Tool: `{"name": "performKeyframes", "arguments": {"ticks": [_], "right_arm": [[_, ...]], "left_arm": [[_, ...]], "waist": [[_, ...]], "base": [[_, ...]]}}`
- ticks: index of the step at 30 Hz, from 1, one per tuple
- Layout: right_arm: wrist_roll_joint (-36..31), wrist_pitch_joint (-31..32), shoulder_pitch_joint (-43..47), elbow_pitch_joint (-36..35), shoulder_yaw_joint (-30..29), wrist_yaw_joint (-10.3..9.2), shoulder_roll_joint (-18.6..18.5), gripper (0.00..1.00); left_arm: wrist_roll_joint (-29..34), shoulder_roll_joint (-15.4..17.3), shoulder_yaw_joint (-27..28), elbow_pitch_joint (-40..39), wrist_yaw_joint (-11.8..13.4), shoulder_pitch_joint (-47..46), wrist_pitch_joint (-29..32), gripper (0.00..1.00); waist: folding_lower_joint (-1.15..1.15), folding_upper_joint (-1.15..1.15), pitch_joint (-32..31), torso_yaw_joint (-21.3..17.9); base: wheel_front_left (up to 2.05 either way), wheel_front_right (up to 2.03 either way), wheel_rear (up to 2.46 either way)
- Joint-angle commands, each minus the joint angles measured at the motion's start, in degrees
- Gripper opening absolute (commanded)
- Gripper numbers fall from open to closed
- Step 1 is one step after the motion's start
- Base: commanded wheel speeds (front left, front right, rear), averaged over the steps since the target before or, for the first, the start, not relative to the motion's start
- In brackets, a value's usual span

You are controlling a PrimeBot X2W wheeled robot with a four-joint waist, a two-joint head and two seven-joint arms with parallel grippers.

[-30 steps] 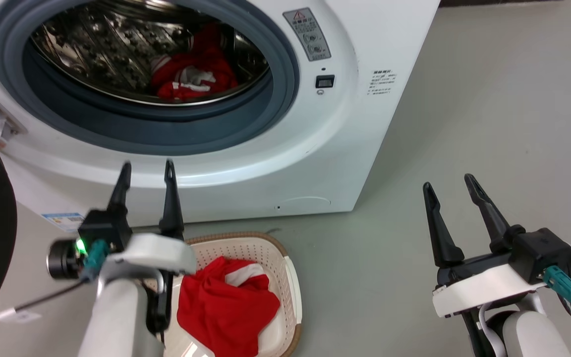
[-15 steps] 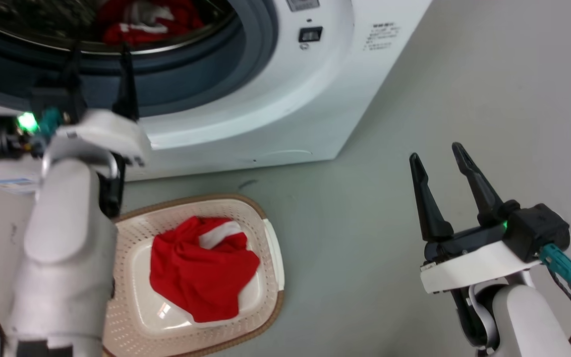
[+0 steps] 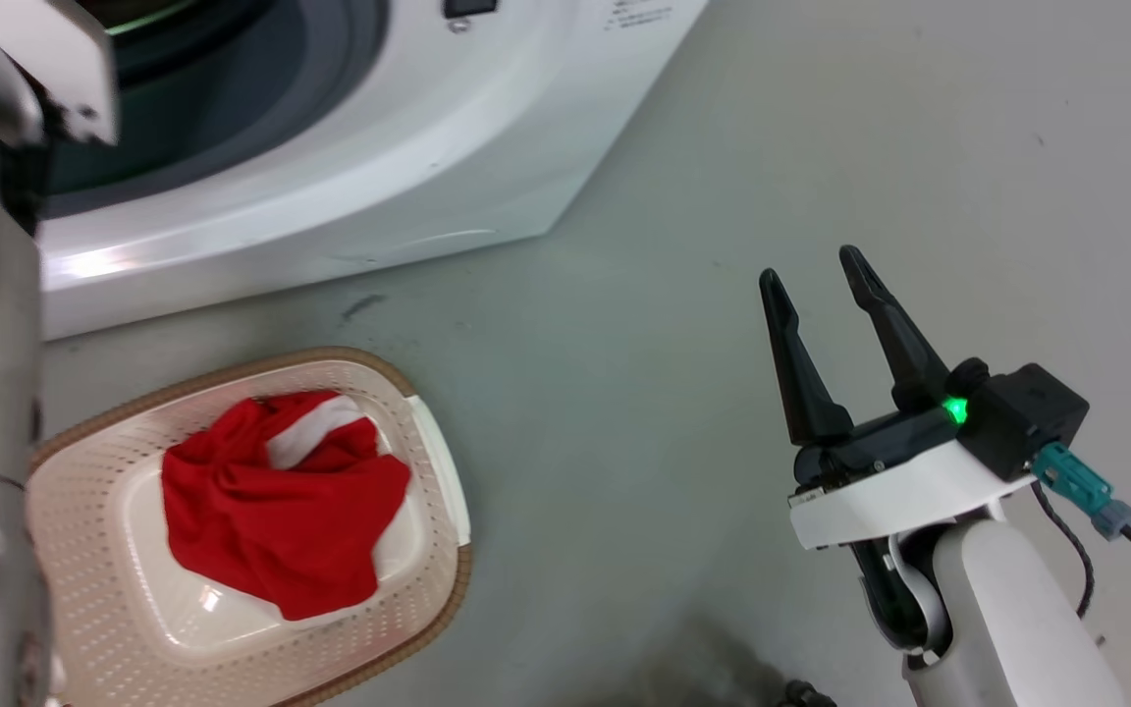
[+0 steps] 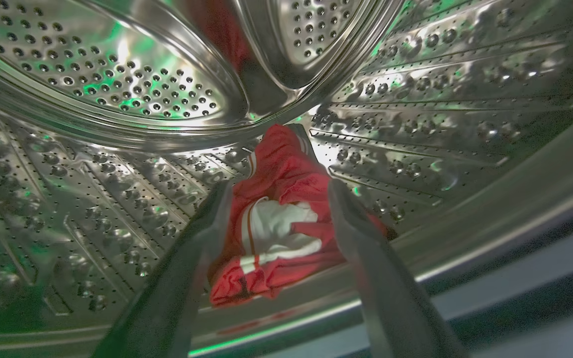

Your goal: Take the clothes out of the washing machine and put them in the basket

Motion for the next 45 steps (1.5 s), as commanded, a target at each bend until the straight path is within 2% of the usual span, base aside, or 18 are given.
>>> {"name": "performKeyframes", "arguments": {"ticks": [1,12,20,24,28,30,31,38,45], "right_arm": [[0.9,-0.5,-1.8,0.5,0.5,-0.03,0.1,1.00],[4.6,-0.7,-3.9,0.5,4.2,-0.02,0.1,1.00],[5.5,-0.7,-4.3,0.1,6.2,-0.03,0.1,1.00],[5.8,-0.7,-4.5,0.0,6.9,-0.02,0.1,1.00],[6.0,-0.7,-4.4,-0.2,7.1,-0.03,0.1,1.00],[6.1,-0.7,-4.3,-0.2,7.0,-0.02,0.1,1.00],[6.2,-0.7,-4.3,-0.2,7.0,-0.03,0.1,1.00],[6.4,-0.7,-4.6,0.2,7.0,-0.03,0.1,1.00],[5.3,-0.7,-4.7,1.0,6.3,-0.03,0.1,1.00]], "left_arm": [[0.5,1.4,-0.5,1.6,-0.6,-2.9,2.3,1.00],[-0.5,7.8,-1.2,12.0,-2.6,-16.8,24.2,1.00],[0.4,9.2,-2.6,15.2,-1.0,-23.6,41.4,1.00],[0.5,9.4,-3.1,16.6,-0.1,-24.1,49.7,1.00],[-0.6,9.3,-2.5,17.5,0.8,-23.0,55.4,1.00],[-0.9,9.5,-2.4,16.5,1.1,-22.4,56.1,0.19],[-1.0,9.7,-2.5,15.7,1.3,-22.1,55.8,0.00],[-1.4,10.5,-2.7,9.1,2.4,-20.0,50.1,0.00],[-2.5,10.7,-2.4,1.6,4.0,-15.2,37.9,0.00]], "waist": [[-0.01,0.00,2.8,-2.8],[-0.01,0.00,7.4,-7.2],[-0.01,0.00,9.2,-8.6],[-0.01,0.00,9.6,-9.0],[-0.01,0.00,9.8,-9.4],[-0.01,0.00,9.8,-9.5],[-0.01,0.00,9.8,-9.6],[-0.01,0.00,9.3,-9.4],[-0.01,0.00,6.6,-8.4]], "base": [[0.00,0.00,0.00],[0.00,0.00,0.00],[0.00,0.00,0.00],[0.00,0.00,0.00],[0.00,0.00,0.00],[0.00,0.00,0.00],[0.00,0.00,0.00],[0.00,0.00,0.00],[0.00,0.00,0.00]]}}
